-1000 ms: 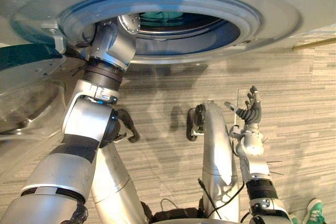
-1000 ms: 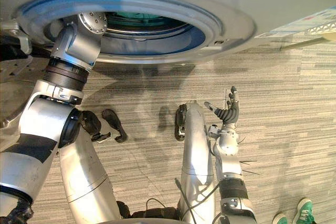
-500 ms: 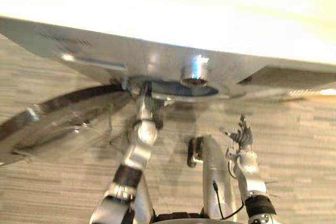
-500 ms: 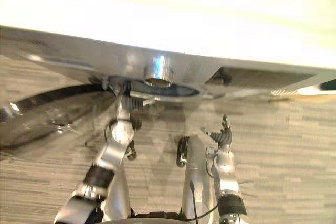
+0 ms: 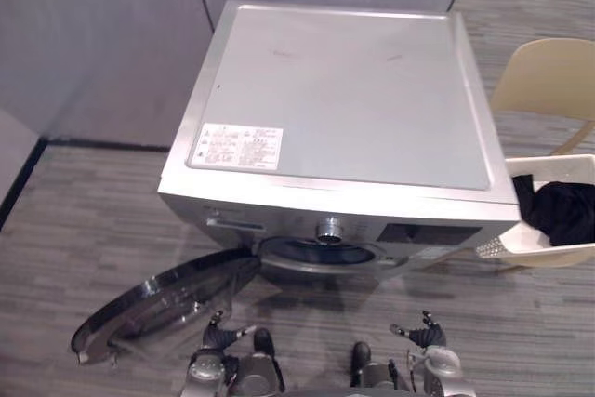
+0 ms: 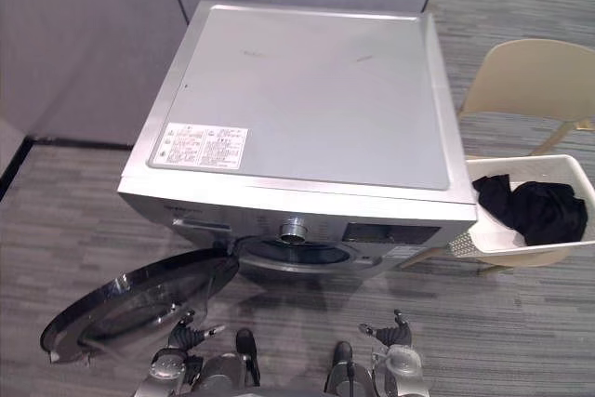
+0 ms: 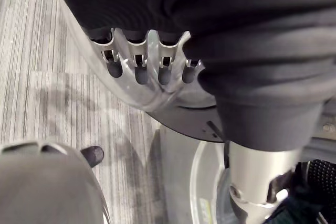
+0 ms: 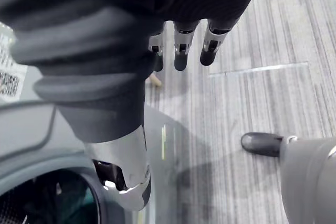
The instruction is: Pick up the laundry basket with both hands and put the clothes into the washing machine.
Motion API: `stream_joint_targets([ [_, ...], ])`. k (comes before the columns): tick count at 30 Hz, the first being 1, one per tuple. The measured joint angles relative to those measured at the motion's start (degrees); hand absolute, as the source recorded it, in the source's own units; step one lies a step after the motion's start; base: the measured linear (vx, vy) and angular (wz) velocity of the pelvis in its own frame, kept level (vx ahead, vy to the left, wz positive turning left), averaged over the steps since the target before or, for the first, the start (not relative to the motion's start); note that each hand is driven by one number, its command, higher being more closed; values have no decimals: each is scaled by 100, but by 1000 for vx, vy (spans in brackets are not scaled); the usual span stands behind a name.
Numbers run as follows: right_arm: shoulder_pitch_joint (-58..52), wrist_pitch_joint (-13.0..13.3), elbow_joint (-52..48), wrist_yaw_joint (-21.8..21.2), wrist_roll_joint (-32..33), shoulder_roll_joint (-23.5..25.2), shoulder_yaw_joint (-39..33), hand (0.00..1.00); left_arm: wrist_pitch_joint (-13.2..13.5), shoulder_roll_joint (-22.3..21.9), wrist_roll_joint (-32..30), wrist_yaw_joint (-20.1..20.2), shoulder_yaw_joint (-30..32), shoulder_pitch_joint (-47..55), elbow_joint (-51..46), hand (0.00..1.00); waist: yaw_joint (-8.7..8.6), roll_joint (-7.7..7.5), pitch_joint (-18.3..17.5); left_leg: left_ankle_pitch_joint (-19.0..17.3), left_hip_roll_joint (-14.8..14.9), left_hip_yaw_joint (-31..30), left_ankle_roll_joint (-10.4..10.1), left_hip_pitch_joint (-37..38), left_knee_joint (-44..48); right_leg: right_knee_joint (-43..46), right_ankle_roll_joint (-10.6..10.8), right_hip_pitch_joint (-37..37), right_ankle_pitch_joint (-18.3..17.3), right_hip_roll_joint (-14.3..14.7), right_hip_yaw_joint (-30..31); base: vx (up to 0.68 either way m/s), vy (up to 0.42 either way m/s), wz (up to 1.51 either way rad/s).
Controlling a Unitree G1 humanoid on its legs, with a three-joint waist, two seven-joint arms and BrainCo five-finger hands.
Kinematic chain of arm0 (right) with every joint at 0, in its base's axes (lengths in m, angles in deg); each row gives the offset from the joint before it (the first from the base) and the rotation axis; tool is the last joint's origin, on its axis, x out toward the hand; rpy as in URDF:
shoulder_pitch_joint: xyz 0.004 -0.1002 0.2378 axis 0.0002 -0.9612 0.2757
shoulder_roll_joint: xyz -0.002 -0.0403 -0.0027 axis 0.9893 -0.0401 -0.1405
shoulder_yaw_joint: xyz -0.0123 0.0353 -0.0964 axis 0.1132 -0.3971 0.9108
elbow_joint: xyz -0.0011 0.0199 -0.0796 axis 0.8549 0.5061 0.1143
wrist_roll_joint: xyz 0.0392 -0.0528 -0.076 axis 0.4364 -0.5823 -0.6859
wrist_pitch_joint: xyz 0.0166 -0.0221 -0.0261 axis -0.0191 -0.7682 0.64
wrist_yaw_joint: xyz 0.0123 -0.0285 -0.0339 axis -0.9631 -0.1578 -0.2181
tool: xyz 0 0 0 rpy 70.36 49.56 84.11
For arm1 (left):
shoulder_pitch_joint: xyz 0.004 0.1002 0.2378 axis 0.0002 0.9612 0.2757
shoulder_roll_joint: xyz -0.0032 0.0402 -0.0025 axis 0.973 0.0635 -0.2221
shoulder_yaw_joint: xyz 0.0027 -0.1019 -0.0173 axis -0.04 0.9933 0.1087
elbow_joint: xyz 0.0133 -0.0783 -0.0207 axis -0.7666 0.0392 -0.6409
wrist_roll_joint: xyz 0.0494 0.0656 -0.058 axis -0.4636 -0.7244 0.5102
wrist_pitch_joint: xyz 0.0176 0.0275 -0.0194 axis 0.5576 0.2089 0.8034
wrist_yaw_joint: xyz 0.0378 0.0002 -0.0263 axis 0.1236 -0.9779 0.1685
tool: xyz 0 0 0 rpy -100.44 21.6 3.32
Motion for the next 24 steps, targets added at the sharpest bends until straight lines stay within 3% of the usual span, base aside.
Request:
stream_joint_targets([
  [6, 7, -1, 262, 1, 18, -8, -94, 0, -3, 20, -220, 1, -33, -172, 215, 0, -64, -78, -75, 160, -105, 710, -19, 381, -447, -137, -93, -296, 225, 100, 725, -87, 31, -67],
  [8, 105, -7, 263, 5, 57, -7, -91, 0, -5, 34, -225, 0, -76, -266, 215, 0, -189, -131, -43, 7, -87, 1110, -109, 335, -373, -108, -271, -616, 234, 134, 854, -131, 7, -101],
  [9, 165, -6, 252, 6, 57, -1, -91, 0, -21, 43, -231, 0, -84, -311, 241, 0, -252, -136, -12, -143, -32, 1260, -198, 334, -293, -105, -559, -701, 92, 38, 408, -115, 29, -155],
  [10, 227, 7, 229, 12, 56, -4, -89, 0, -50, 68, -265, -3, -161, -370, 261, 0, -306, -91, 10, -317, 109, 1423, -237, 339, -139, -25, -1098, -781, -63, -162, -652, -62, 28, -182],
  [11, 245, 8, 225, 16, 57, -2, -87, 0, -50, 117, -308, 2, -270, -411, 262, 0, -323, -96, 11, -386, 237, 1588, -172, 331, 76, 61, -1307, -824, -79, -326, -1408, -35, 25, -189],
  [13, 283, 9, 244, 27, 56, -28, -87, 0, -51, 200, -395, 1, -305, -513, 262, 0, -340, -112, 13, -674, 505, 2046, -228, 377, 545, 285, -1522, -822, -170, -642, -2741, 58, -24, -191],
  [14, 323, 5, 347, 38, 56, -86, -78, 0, -55, 241, -414, -1, -296, -581, 262, 0, -340, -94, 17, -783, 709, 2567, -283, 541, 780, 549, -1948, -830, -191, -832, -3681, 156, -64, -259],
  [15, 385, 11, 393, 48, 54, -122, -42, 0, -55, 262, -428, -4, -273, -611, 254, 0, -327, -32, 37, -791, 782, 3093, -350, 763, 858, 867, -2075, -849, -98, -1025, -4211, 175, -70, -254],
  [16, 445, 11, 472, 47, 54, -136, -7, 0, -56, 280, -428, -7, -259, -607, 251, 0, -324, -84, 6, -799, 781, 3343, -375, 901, 880, 1067, -2100, -901, 128, -1120, -4374, 285, -152, -262],
  [17, 493, 1, 591, 46, 54, -143, 44, 0, -83, 328, -430, -1, -270, -583, 258, 0, -336, -154, -41, -850, 782, 3761, -445, 1174, 1008, 1391, -1752, -1013, 318, -1191, -4458, 339, -197, -242],
  [18, 482, 4, 589, 48, 54, -193, 44, 0, -103, 300, -431, 1, -312, -604, 260, 0, -392, -106, -42, -882, 873, 3911, -491, 1376, 1163, 1465, -1451, -1048, 228, -1070, -4346, 294, -177, -221],
  [19, 449, -1, 601, 45, 54, -231, 44, 0, -102, 266, -436, 1, -314, -636, 256, 0, -439, -32, -26, -926, 977, 3963, -557, 1486, 1333, 1478, -1325, -1053, 155, -956, -4253, 358, -180, -193],
  [20, 369, -5, 685, 41, 50, -306, 98, 0, -103, 169, -441, 3, -268, -653, 265, 0, -493, 175, -3, -1007, 1474, 4062, -610, 1677, 2207, 1579, -1093, -1061, 4, -647, -3905, 394, -137, -206],
  [21, 318, -22, 742, 31, 42, -326, 95, 0, -98, 79, -476, 4, -228, -580, 257, 0, -436, 328, -13, -903, 1997, 3976, -131, 1754, 3235, 1614, -1052, -1052, -142, -334, -3546, 474, -150, -223],
  [22, 283, -44, 735, 30, 29, -312, 94, 0, -98, 38, -499, 3, -219, -520, 262, 0, -363, 406, -9, -691, 2262, 3752, 516, 1712, 3803, 1597, -1084, -1014, -226, -145, -3298, 415, -68, -255],
  [23, 257, -97, 698, 39, -3, -242, 77, 0, -101, -26, -502, 0, -184, -340, 257, 0, -282, 466, 16, -170, 2515, 2572, 1464, 1219, 5028, 1500, -1115, -907, -356, 99, -2672, 379, 2, -235],
  [24, 281, -102, 690, 57, -6, -275, 93, 0, -92, -160, -485, 8, -234, -332, 254, 0, -244, 416, 59, -824, 2202, 1375, 660, 390, 5703, 1427, -1016, -859, -433, 179, -2286, 367, 33, -223],
])
